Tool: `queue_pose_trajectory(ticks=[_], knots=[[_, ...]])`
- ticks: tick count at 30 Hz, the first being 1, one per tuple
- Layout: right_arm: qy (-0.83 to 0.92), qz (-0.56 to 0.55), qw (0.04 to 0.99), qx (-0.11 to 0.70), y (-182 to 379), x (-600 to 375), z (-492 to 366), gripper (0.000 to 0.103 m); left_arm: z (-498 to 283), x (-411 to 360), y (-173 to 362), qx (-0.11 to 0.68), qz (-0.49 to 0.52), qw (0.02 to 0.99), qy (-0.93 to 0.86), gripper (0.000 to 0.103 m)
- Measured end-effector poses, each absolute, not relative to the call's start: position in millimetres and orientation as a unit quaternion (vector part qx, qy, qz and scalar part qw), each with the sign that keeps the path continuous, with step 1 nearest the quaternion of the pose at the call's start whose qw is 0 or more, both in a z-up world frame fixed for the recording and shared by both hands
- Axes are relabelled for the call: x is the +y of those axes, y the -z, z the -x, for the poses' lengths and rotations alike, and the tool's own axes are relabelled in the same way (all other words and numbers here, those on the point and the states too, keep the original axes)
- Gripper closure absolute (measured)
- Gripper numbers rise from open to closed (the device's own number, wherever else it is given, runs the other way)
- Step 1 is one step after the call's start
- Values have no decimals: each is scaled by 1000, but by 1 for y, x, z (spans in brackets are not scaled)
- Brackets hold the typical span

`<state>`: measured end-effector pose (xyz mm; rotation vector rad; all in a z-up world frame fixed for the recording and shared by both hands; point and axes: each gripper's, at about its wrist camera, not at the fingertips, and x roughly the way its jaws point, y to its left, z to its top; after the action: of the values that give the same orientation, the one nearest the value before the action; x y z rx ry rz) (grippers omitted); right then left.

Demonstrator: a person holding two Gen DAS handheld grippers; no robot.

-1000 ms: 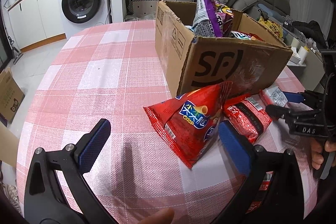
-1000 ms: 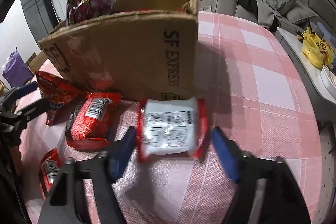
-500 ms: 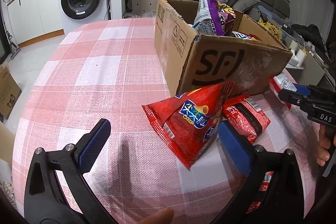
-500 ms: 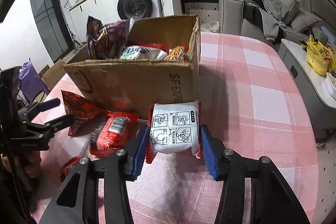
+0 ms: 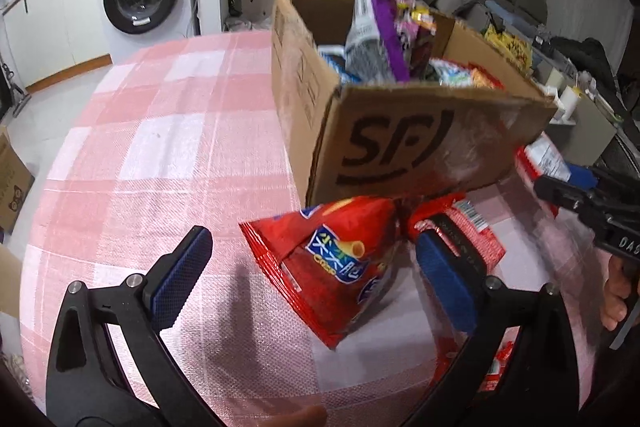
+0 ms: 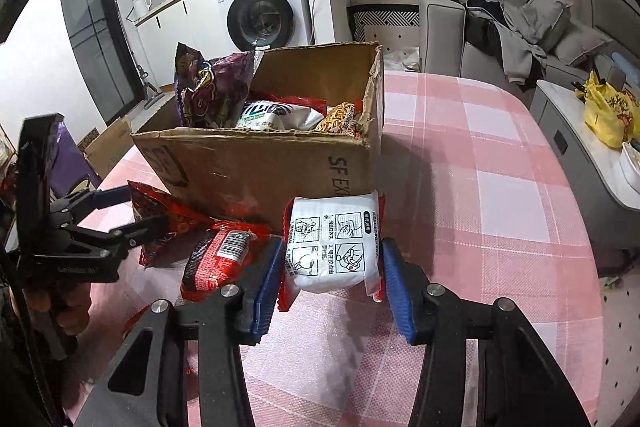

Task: Organize snacks
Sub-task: 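Close left gripper on the red chip bag, then lift both held bags and carry them over the cardboard box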

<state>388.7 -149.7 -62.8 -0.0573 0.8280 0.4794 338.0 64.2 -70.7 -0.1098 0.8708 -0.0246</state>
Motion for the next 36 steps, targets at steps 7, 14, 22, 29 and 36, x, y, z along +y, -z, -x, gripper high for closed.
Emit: queue_pose_trajectory(ticks=[7,14,22,29,36], knots=[[-234,25,887,398,60,-152,-387,54,-343,61,81,434,46,899,24,32],[-237,23,890,388,52,-152,-382,54,-327,61,71,415,52,907,50,51],[-240,19,895,375,38,-153,-374,54,-305,71,47,384,84,919,44,51],[-245,12,902,357,23,-156,-365,54,-282,80,14,350,97,931,42,51],[-258,3,904,340,9,-158,-356,54,-263,88,-26,313,103,943,46,51]])
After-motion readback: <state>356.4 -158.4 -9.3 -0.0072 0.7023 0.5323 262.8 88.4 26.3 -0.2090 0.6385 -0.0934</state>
